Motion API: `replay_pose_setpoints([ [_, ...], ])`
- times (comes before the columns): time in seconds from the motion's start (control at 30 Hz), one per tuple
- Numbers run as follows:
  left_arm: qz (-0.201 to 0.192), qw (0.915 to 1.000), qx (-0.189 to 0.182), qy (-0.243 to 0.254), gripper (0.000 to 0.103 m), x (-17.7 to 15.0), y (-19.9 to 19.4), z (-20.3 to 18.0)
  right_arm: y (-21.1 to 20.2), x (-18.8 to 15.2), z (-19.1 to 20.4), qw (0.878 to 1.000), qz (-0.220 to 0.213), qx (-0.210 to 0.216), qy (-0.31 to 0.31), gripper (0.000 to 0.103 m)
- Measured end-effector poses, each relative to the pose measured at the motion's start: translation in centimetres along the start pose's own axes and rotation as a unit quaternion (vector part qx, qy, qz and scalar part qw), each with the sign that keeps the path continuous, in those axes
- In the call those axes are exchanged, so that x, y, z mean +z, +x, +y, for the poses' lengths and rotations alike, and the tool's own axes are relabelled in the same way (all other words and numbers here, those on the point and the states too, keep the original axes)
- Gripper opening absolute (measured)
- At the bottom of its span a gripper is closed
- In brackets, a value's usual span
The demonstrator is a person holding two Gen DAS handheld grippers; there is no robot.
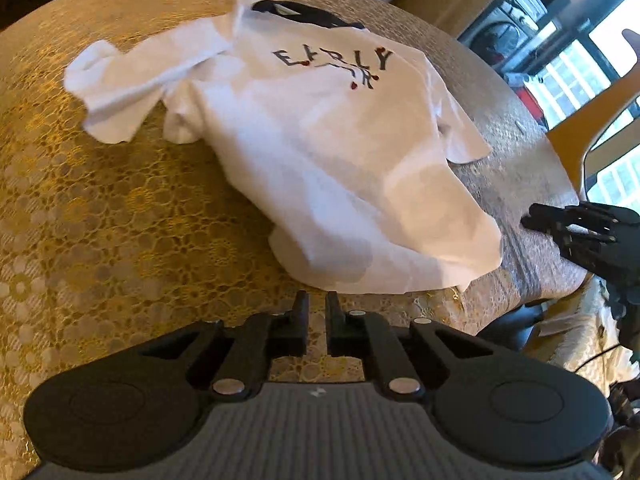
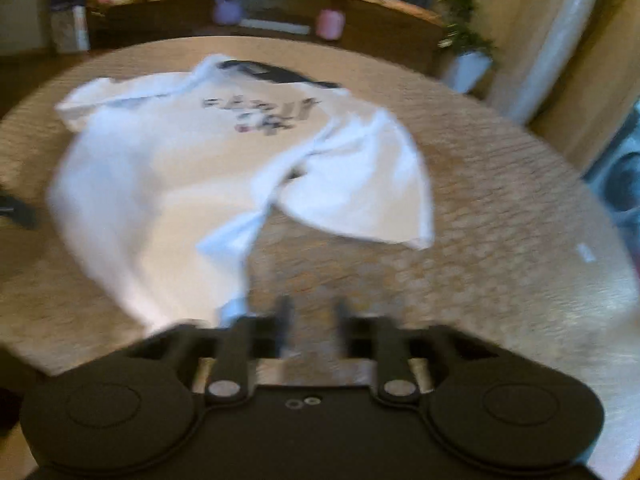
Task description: Fold clothes
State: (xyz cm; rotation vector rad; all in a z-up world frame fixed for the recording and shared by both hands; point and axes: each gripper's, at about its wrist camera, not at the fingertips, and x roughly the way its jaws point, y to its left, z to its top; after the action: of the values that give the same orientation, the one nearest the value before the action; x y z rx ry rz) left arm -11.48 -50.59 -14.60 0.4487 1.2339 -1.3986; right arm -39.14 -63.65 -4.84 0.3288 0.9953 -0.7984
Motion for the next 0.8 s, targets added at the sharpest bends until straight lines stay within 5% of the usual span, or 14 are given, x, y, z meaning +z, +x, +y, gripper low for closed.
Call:
replay_pose_setpoints([
  [0.1, -0.003, 1.0000, 0.003, -0.002, 0.022, -0.1, 0.5, -0.2, 0.3, -0.7, 1.2, 0.999, 0.003, 0.040, -0.016, 0.103],
  [0.17, -0.004, 1.0000, 0.006, -0.004, 0.048, -0.1, 0.8, -0.4, 1.1, -1.3, 2.4, 0.999, 0.001, 0.032, -0.038, 0.103],
  [0.2, -0.005, 1.0000, 0.007, -0.005, 0.071, -0.1, 0.9, -0.5, 1.5, -1.5, 3.0, 0.999, 0.000, 0.019, -0.047, 0.103],
  [0.23, -0.006, 0.9999, 0.008, -0.005, 0.078, -0.1, 1.1, -0.6, 2.0, -1.7, 3.3, 0.999, 0.000, 0.011, -0.054, 0.103],
  [0.47, -0.008, 0.9996, -0.006, -0.025, 0.080, 1.5, 3.0, -1.0, 3.0, -1.4, 3.6, 0.999, -0.012, 0.050, -0.016, 0.103],
  [0.57, -0.021, 0.9995, 0.008, -0.022, 0.074, 1.7, 3.2, -1.6, 1.9, -0.3, 3.1, 0.999, -0.027, 0.018, -0.041, 0.103],
  [0.63, -0.020, 0.9995, 0.018, -0.017, 0.017, 1.9, 3.4, -1.9, 1.1, 0.5, 2.8, 0.998, -0.037, -0.005, -0.058, 0.103],
  [0.8, -0.027, 0.9994, 0.020, -0.007, 0.008, 2.1, 3.3, -2.4, 0.5, 3.4, 4.2, 0.990, -0.061, -0.048, -0.116, 0.103],
])
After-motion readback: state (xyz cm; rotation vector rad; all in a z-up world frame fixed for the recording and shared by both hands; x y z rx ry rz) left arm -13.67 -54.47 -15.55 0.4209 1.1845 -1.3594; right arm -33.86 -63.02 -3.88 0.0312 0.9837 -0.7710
